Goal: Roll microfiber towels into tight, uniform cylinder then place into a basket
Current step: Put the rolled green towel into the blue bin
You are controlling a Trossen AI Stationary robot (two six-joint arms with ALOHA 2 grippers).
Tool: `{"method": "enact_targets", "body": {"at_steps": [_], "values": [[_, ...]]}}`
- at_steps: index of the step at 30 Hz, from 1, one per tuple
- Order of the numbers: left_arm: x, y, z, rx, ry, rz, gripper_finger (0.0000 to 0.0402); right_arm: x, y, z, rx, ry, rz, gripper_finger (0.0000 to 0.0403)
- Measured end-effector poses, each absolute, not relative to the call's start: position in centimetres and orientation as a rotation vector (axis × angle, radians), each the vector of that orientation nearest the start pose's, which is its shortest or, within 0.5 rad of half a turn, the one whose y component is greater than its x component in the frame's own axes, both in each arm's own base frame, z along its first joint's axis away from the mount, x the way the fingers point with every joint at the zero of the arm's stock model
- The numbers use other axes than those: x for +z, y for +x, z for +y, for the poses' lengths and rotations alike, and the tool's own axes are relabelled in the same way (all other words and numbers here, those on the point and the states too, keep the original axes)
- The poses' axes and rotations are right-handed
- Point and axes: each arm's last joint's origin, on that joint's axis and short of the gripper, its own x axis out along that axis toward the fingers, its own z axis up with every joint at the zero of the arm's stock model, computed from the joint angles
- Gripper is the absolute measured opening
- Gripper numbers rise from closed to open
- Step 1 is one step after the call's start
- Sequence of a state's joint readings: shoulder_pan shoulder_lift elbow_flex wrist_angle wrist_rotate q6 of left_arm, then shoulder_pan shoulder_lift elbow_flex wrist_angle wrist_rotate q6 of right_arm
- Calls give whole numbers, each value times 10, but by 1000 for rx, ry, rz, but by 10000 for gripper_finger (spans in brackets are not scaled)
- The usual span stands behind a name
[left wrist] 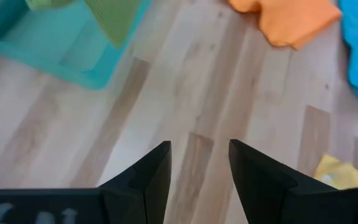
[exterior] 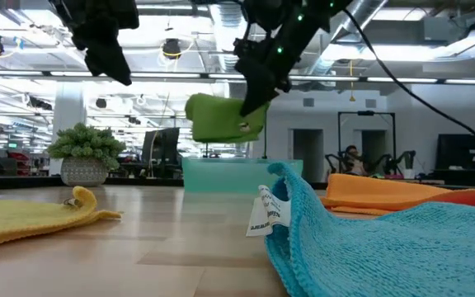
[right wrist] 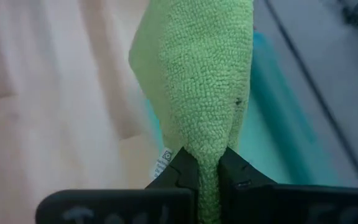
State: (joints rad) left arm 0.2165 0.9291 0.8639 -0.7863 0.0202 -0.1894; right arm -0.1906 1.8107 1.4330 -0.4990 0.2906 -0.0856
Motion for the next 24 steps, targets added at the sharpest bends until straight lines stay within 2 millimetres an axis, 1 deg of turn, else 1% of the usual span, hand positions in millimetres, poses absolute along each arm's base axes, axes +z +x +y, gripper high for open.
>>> {"method": "enact_targets", "body": {"at_steps": [6, 10, 13, 17, 20, 22, 24], "values": [[286, 170, 39, 355, -304, 816, 153, 257, 380, -124, -434, -319, 898, 31], [286, 169, 41, 439, -305, 804, 153, 257, 375, -148, -445, -521, 948, 31], [287, 169, 42, 496, -305, 792, 153, 248, 376, -162, -415, -666, 1019, 31], [290, 172, 44, 513, -293, 742, 153, 228, 381, -177, -378, -789, 1086, 31], [294, 175, 45, 519, -265, 692, 153, 213, 388, -188, -450, -926, 1162, 31], [295, 176, 47, 551, -237, 668, 153, 210, 393, -195, -503, -984, 1163, 31], [297, 176, 49, 600, -193, 651, 153, 207, 396, -200, -515, -1010, 1150, 31]]}}
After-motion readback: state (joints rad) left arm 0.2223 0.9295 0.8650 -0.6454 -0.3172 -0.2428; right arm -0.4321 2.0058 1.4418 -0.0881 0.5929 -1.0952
